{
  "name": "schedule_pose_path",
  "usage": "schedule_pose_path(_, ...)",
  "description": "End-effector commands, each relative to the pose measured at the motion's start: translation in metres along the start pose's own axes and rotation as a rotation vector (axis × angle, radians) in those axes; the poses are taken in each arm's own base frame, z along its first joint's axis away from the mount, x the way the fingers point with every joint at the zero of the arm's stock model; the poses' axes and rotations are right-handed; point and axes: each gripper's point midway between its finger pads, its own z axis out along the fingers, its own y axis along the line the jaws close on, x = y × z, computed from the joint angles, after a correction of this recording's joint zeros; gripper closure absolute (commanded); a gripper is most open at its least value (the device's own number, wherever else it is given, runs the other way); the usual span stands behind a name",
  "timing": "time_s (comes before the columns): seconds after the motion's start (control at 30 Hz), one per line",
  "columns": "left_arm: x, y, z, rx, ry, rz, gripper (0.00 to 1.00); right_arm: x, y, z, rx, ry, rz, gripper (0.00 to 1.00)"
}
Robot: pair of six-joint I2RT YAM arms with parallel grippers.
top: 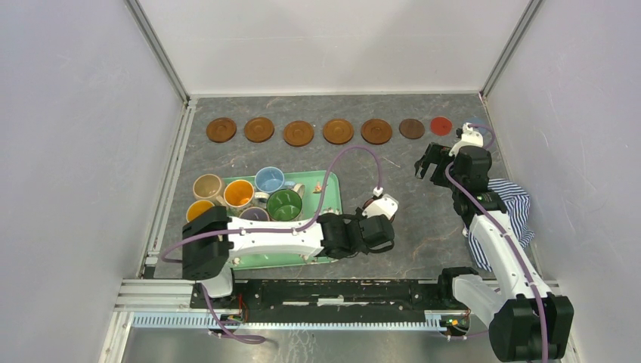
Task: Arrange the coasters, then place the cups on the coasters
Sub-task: Pick up the cup at the center of the board, then place the cup on the coaster.
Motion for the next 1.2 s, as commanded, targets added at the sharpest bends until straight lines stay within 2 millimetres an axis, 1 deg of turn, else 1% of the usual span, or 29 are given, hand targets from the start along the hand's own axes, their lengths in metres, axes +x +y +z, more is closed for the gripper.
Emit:
schedule_pose_path(0.0, -0.078, 0.018, -0.042, -0.038, -0.257, -0.095, 0.98, -0.021, 0.01, -0.005, -0.04, -0.061, -0.014, 0.02)
schedule_pose_path(0.17, -0.098, 0.038, -0.06, -0.082, -0.324, -0.133, 0.98, -0.021, 0.013, -0.005, -0.053, -0.06, -0.011, 0.02)
schedule_pose_path(0.23, -0.107, 0.05, -0.066, -0.103, -0.348, -0.152, 0.98, -0.022, 0.015, -0.005, -0.063, -0.059, -0.008, 0.02)
schedule_pose_path(0.3, -0.117, 0.069, -0.07, -0.135, -0.368, -0.176, 0.98, -0.022, 0.018, -0.005, -0.076, -0.058, -0.006, 0.02)
schedule_pose_path(0.33, -0.121, 0.081, -0.07, -0.157, -0.373, -0.19, 0.98, -0.022, 0.018, -0.005, -0.078, -0.059, -0.005, 0.02)
schedule_pose_path(0.37, -0.127, 0.098, -0.072, -0.185, -0.38, -0.21, 0.98, -0.022, 0.019, -0.006, -0.083, -0.059, -0.004, 0.02)
schedule_pose_path(0.4, -0.13, 0.108, -0.075, -0.2, -0.388, -0.221, 0.98, -0.022, 0.02, -0.006, -0.087, -0.058, -0.004, 0.02)
schedule_pose_path(0.43, -0.135, 0.127, -0.076, -0.233, -0.396, -0.251, 0.98, -0.021, 0.02, -0.006, -0.09, -0.057, -0.005, 0.02)
schedule_pose_path(0.53, -0.144, 0.172, -0.082, -0.293, -0.418, -0.313, 0.98, -0.021, 0.023, -0.006, -0.102, -0.058, -0.003, 0.02)
schedule_pose_path(0.73, -0.152, 0.265, -0.095, -0.474, -0.452, -0.385, 0.98, -0.022, 0.028, -0.007, -0.124, -0.055, -0.002, 0.02)
schedule_pose_path(0.83, -0.148, 0.309, -0.097, -0.571, -0.452, -0.424, 0.98, -0.02, 0.03, -0.006, -0.133, -0.051, -0.002, 0.02)
schedule_pose_path(0.9, -0.142, 0.338, -0.094, -0.622, -0.448, -0.463, 0.98, -0.02, 0.031, -0.006, -0.139, -0.049, -0.001, 0.02)
schedule_pose_path(1.03, -0.127, 0.391, -0.082, -0.706, -0.436, -0.548, 0.98, -0.021, 0.034, -0.006, -0.147, -0.047, -0.003, 0.02)
schedule_pose_path(1.17, -0.113, 0.436, -0.068, -0.77, -0.428, -0.625, 0.98, -0.019, 0.035, -0.005, -0.154, -0.039, -0.006, 0.02)
